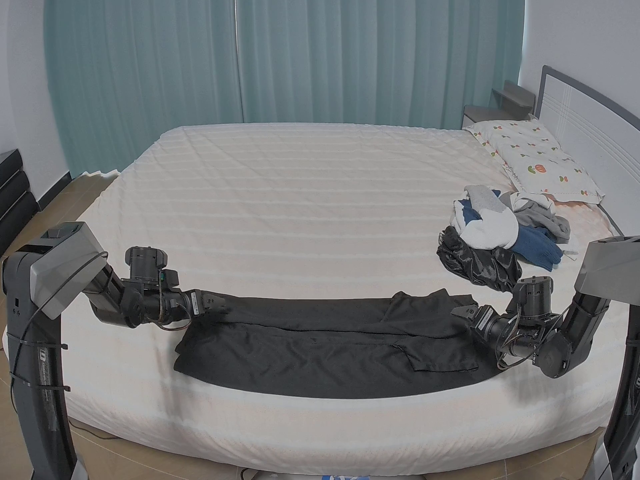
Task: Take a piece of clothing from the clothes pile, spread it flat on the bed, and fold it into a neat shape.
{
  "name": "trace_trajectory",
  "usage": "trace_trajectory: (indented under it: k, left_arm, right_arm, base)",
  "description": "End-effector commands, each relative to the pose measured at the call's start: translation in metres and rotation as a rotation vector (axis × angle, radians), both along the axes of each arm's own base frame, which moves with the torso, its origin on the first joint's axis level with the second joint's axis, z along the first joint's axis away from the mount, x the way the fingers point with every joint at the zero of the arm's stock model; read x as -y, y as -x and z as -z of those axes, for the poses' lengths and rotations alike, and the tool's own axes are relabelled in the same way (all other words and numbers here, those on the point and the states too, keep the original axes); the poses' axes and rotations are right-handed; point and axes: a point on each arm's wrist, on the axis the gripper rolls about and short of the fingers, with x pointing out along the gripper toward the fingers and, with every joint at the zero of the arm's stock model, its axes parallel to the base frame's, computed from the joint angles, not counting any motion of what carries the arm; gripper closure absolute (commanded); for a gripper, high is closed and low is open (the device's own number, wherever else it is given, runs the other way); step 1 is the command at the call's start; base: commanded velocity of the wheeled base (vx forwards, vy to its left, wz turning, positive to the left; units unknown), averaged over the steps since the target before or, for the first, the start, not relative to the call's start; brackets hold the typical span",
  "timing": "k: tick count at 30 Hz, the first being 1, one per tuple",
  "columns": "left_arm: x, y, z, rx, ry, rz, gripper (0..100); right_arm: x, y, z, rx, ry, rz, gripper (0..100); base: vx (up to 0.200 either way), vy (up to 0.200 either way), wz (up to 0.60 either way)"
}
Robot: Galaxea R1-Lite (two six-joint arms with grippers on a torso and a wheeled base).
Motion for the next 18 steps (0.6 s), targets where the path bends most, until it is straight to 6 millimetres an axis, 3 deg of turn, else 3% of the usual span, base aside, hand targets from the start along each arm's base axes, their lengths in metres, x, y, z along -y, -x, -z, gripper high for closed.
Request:
trace_trajectory:
  k: [1,8,18]
  left_arm:
    - [0.0062,-0.0016,0.0086,-0.015,-0.003,0.016,0]
    - [0.0045,0.0021,0.0147,-0.020,-0.139,0.041,0]
    - [0.0050,0.0041,0.0159,-0.020,-0.167,0.066,0]
  right_arm:
    - [-0.0001,0.0002,0.0032,-0.010,0.002,-0.001,0]
    - [-0.0036,0.0034,0.0021,-0.001,0.001,-0.013,0]
    - [-0.0034,0.0044,0.0013,0.004,0.000,-0.013,0]
  base:
    - [0.000,0.000,0.00]
    - [0.000,0.000,0.00]
    - [0.000,0.000,0.00]
